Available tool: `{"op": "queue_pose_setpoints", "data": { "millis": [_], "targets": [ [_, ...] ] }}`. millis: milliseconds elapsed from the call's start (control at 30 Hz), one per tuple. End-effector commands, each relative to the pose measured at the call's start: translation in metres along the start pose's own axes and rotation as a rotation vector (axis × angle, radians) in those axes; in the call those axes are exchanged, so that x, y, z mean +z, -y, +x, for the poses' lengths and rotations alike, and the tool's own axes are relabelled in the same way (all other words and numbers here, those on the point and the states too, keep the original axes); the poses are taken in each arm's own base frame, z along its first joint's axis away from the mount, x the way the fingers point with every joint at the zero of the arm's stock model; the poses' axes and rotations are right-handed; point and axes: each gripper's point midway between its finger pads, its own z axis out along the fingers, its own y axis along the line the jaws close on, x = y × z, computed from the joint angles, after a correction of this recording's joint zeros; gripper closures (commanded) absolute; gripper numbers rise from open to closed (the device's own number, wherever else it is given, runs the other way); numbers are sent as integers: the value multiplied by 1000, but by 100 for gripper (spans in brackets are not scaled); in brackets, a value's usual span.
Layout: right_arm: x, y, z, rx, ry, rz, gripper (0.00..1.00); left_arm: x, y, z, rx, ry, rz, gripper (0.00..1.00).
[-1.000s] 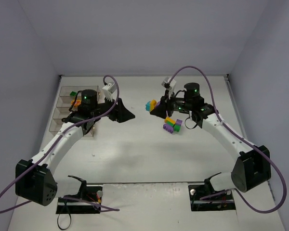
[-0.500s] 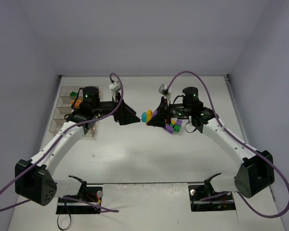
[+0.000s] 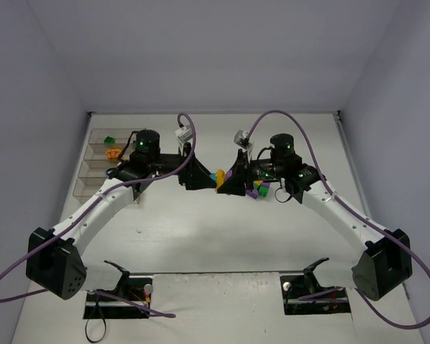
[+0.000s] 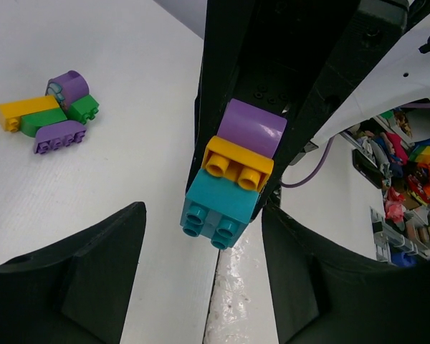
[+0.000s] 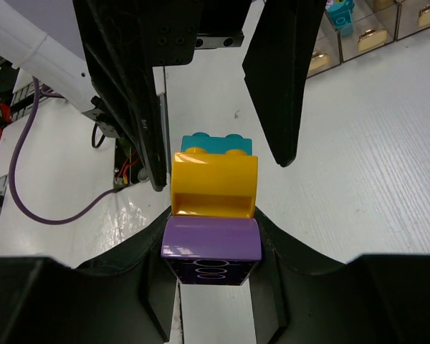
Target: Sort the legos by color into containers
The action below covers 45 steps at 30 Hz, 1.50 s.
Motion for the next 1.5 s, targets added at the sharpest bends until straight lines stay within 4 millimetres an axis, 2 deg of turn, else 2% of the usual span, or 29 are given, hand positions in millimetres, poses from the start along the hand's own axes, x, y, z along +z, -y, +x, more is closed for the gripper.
{"op": "queue_pose_setpoints", "data": {
  "millis": [0, 133, 333, 433, 600, 900, 1233, 1400, 1467],
  "targets": [
    [-4, -18, -19, -85, 51, -39, 100, -1, 23, -29, 150, 55, 68, 41],
    [-3, -17, -17, -78, 46, -43, 100, -1, 25, -28, 149, 48, 82, 47],
    [-2, -17, -12, -67, 37, -58, 100, -2, 30, -27, 167, 48, 109, 75],
    [0, -17, -10, -56, 30, -71, 100, -1, 32, -26, 163, 49, 127, 80],
    [0, -17, -6, -53, 26, -73, 100, 0, 32, -23, 159, 44, 147, 99],
    [-3, -12, 9, -32, 12, -49, 100, -5, 27, -13, 163, 17, 125, 100],
    [-15, -3, 19, -13, 2, -9, 100, -21, 11, -17, 140, 37, 78, 100],
    [-25, 3, 20, -6, 12, 20, 100, -35, -2, -21, 132, 65, 16, 100],
    [-26, 8, 19, -4, 16, 48, 100, -42, -16, -23, 118, 86, -66, 100]
  ]
}}
